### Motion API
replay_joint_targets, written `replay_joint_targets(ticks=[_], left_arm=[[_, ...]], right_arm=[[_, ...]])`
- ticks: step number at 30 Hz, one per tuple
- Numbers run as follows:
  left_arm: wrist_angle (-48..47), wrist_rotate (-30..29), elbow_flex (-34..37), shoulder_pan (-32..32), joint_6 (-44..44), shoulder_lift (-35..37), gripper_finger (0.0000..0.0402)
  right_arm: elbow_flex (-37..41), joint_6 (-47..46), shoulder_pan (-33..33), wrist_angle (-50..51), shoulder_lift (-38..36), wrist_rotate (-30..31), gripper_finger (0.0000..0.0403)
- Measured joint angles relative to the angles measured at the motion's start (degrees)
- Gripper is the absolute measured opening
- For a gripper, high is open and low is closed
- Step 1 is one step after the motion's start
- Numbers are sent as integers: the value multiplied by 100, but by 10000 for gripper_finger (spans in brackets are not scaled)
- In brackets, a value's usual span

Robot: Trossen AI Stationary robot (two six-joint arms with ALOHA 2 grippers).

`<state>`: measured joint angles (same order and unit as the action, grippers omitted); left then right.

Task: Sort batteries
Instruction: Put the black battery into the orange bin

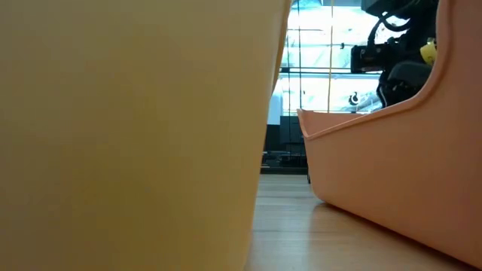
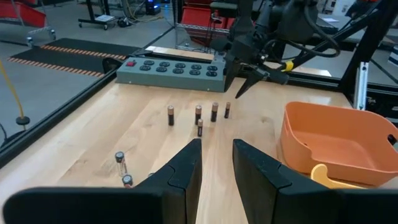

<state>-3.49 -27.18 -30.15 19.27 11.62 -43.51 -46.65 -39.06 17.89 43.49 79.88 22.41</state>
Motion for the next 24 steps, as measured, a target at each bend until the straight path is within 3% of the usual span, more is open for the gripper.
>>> replay_joint_targets(ticks=[10,24], left_arm=[[-4,41,0,0,0,2,99],[-17,41,4,0,0,2,99]], right_arm=[[314,46,2,-328,-108,141,139],[1251,-269,-33,-1012,-1491,460,139]])
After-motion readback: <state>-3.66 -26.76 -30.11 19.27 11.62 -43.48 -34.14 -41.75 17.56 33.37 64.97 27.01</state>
